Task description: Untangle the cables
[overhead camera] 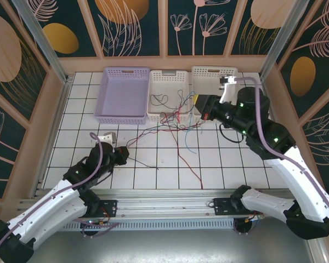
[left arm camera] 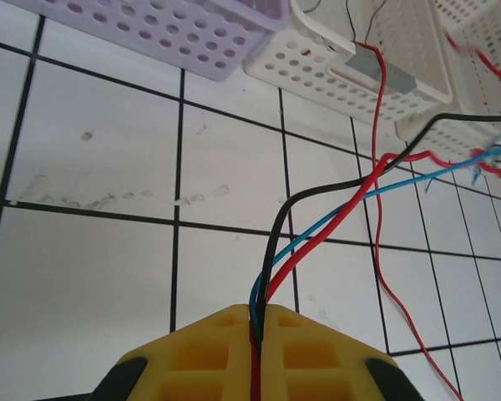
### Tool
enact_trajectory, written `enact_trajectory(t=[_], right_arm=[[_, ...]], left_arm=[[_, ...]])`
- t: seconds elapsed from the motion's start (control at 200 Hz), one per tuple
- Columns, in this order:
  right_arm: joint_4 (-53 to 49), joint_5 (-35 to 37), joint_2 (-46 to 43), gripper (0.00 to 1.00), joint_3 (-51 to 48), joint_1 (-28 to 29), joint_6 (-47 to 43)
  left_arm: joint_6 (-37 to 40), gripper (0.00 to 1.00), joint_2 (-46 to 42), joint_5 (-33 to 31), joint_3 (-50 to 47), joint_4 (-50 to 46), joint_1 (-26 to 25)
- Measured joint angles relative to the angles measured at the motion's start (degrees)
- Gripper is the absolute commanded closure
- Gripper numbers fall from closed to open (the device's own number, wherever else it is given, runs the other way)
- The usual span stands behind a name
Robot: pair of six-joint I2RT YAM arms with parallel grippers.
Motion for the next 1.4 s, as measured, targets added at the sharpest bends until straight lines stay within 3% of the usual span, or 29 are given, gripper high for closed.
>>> enact_trajectory(t=[0.31,0.661,1.156,1.401], right_arm=[[-6.5,8.5,-1.9,1.00,8.9,0.0,-0.8],[-10.6,19.8,-8.4,1.00,9.7,0.0,-0.8],[-9.3,15.3,-7.1,1.00,-0.7,0.0,-2.1],[-5.9,18.0,-4.3,1.00,-0.7,-0.1,-3.9]], left_arm=[[-1.7,1.00,-2.2,-5.5,1.8,-4.9,0.0],[-0.4,1.00,-0.3,-12.7,10.6,-10.8,0.0],[9.1,1.00,-0.3,-10.0,15.0,-12.2,0.0],[13.3,1.00,-4.7,-10.2,17.3,-12.5,0.0]])
